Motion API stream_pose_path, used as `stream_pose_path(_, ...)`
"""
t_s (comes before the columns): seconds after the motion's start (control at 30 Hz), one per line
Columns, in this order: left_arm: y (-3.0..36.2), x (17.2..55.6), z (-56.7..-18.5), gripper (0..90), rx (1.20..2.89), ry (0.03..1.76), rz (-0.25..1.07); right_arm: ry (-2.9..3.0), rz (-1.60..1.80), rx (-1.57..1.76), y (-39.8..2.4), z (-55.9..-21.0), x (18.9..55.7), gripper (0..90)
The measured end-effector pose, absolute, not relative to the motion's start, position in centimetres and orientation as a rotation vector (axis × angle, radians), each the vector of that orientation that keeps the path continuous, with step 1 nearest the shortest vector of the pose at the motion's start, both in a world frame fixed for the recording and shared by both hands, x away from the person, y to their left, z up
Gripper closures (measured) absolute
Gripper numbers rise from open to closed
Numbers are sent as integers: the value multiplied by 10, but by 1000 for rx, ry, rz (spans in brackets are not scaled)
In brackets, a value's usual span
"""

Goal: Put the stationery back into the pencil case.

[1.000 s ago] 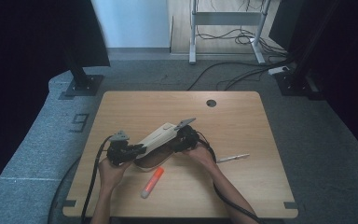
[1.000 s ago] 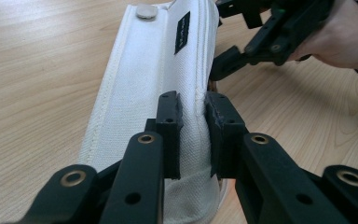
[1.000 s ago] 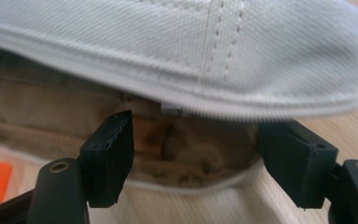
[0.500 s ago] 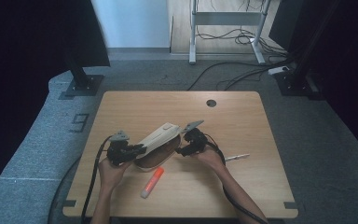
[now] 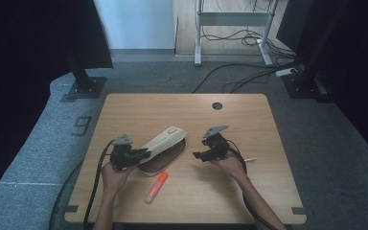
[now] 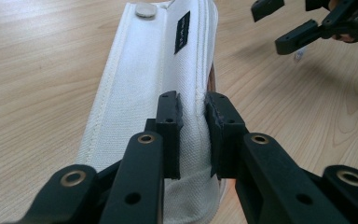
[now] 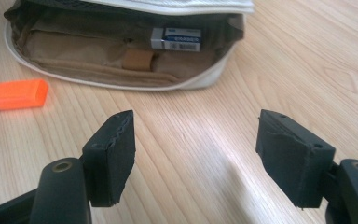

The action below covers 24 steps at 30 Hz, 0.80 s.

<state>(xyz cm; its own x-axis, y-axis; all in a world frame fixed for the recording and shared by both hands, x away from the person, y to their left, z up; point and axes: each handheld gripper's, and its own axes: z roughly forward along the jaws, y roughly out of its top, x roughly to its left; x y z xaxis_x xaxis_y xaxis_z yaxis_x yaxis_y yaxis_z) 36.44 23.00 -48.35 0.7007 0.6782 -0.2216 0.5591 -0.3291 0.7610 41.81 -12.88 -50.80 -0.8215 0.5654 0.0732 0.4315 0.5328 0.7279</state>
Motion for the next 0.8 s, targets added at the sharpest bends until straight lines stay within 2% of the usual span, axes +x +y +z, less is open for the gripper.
stream_pose_path(0.8,230,364,-484,763,2022,948,168,2520,1134,945,-197,-507,394,284)
